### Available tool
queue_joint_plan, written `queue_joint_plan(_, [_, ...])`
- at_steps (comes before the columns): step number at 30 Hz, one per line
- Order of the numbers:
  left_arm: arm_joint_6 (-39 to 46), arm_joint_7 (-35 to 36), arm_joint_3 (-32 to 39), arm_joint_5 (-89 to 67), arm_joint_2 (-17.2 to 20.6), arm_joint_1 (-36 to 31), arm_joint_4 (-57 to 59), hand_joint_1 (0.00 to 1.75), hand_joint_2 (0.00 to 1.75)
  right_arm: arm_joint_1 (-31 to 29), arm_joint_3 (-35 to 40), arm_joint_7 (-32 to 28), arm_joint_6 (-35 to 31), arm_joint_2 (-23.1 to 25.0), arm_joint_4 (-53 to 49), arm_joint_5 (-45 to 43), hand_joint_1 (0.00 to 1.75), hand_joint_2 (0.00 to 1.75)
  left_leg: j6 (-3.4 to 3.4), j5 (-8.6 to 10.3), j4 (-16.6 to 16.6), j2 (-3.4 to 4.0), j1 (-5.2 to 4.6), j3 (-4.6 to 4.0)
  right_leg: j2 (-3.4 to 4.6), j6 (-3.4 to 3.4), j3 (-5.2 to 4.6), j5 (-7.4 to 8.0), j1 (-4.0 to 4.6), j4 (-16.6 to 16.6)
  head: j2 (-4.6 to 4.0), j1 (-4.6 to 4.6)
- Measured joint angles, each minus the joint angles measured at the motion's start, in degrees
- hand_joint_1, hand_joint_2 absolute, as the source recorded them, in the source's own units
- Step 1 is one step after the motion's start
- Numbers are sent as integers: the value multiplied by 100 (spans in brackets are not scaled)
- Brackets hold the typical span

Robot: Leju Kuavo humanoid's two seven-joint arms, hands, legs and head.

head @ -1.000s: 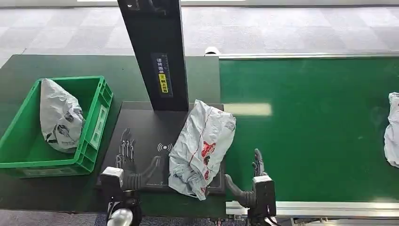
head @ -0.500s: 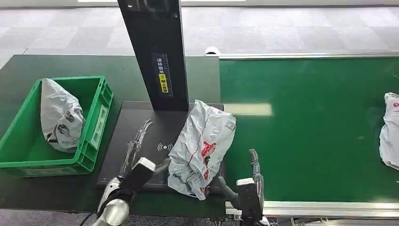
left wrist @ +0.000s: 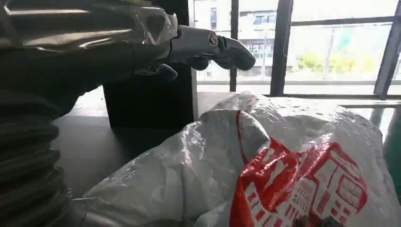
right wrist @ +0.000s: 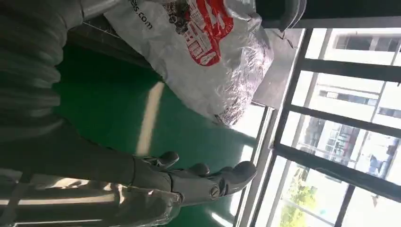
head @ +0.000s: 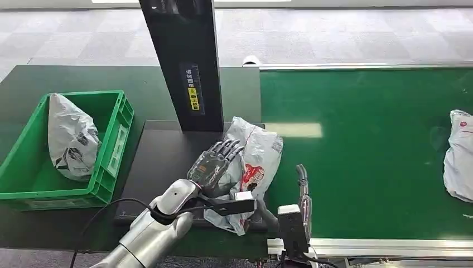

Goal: Moved the parcel from conveyor to table for the left to box.

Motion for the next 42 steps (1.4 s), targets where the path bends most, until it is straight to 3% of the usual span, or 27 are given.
queue_joint_plan(7, [-74, 75, -432, -336, -114, -387, 583, 0, 175, -9, 22, -684, -691, 33, 7, 507, 0, 175, 2, -1, 0, -5, -6, 28, -6, 3, 37, -4, -5, -1, 0, 0])
queue_joint_plan(8, [-74, 118, -474, -345, -122, -421, 653, 51, 175, -7, 17, -690, -699, 33, 7, 468, 0, 175, 2, -2, 0, -7, -6, 31, -8, 3, 44, -4, -5, -1, 0, 2])
queue_joint_plan(9, [-76, 153, -509, -345, -127, -460, 737, 147, 175, -12, 15, -704, -710, 33, 7, 411, 0, 175, 3, -3, -1, -7, -6, 39, -8, 3, 52, -5, -5, -1, 0, 2])
queue_joint_plan(10, [-83, 171, -531, -345, -129, -497, 832, 166, 175, -20, 15, -723, -715, 33, 9, 361, 0, 175, 5, -6, -1, -6, -7, 44, -8, 3, 63, -7, -5, -2, 0, 0])
queue_joint_plan(11, [-98, 177, -548, -343, -131, -525, 898, 175, 175, -33, 22, -743, -717, 35, 11, 330, 0, 175, 5, -9, -2, -6, -7, 55, -8, 5, 73, -10, -5, -2, 0, 0])
queue_joint_plan(22, [-450, -181, -633, -77, -188, -730, 1652, 175, 175, -129, 160, -929, -717, 146, 251, 186, 0, 175, 5, -30, -8, -57, -11, 173, -47, 7, 206, -50, -5, -5, 0, 2])
queue_joint_plan(33, [-391, -297, -627, 164, -208, -869, 1875, 175, 175, -133, 188, -966, -717, 188, 372, 107, 0, 175, -6, -47, -8, -38, 0, 169, -37, -7, 190, -60, 4, -2, 0, 0])
queue_joint_plan(36, [116, -455, -496, 775, -96, -802, 1789, 175, 175, -87, 188, -951, -717, 170, 371, 61, 0, 175, -6, -45, -8, -24, 2, 157, -20, -10, 161, -56, 5, -1, 0, 2])
queue_joint_plan(42, [90, -564, -128, 1382, 273, -616, 1147, 175, 175, 40, 188, -900, -717, 98, 326, 13, 0, 175, -5, -39, -6, -13, 4, 123, -15, -11, 124, -54, 6, 2, 0, 2])
